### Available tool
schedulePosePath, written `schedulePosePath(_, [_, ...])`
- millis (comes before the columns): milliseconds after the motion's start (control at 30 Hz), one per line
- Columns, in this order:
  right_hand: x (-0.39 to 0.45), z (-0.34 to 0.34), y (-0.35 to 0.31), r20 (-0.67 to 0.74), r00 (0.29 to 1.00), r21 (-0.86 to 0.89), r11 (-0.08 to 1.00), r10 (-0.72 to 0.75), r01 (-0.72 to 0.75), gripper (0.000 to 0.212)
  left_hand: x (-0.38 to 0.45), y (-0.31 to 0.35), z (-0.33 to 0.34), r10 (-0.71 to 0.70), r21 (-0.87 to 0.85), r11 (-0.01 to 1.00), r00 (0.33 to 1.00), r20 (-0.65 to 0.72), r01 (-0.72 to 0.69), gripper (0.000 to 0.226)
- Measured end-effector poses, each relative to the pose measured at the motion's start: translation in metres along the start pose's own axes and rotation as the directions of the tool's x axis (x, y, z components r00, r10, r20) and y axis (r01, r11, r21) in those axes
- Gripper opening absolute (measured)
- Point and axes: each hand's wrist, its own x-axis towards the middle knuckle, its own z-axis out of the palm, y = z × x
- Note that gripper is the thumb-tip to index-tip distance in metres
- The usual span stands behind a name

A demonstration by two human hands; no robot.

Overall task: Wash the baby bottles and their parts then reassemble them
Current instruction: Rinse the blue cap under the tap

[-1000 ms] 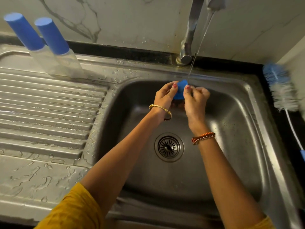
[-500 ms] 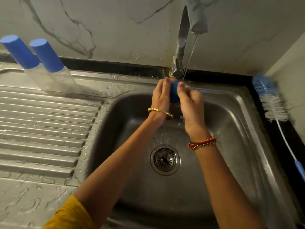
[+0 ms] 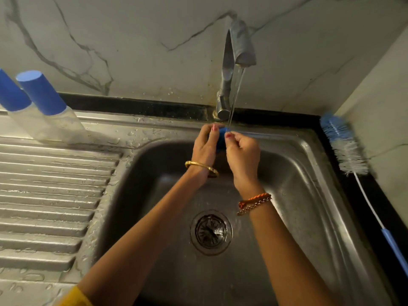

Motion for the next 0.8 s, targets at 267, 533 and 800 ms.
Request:
schedulePosePath(267, [-0.018,-0.002,0.024,0.077,0.832,-0.317,0.777,-0.550,0.544,0.028,0.003,0.018,0.007,-0.429,-0.185,0.896,0.893,-0.138,0.403,0.025])
schedulePosePath(533, [-0.007,-0.004,0.052,0.042,0.788,-0.310,0.742,-0.614,0.594,0.022,0.015,0.019,0.006,-0.602,-0.026,0.796,0.785,-0.145,0.605,0.036])
schedulePosePath(800, [0.000,0.003,-0.002,0.052,0.876,0.198,0.855,0.479,-0.480,0.022,-0.007,-0.012,0.005,0.167,0.258,0.959,0.972,-0.163,-0.121,0.026])
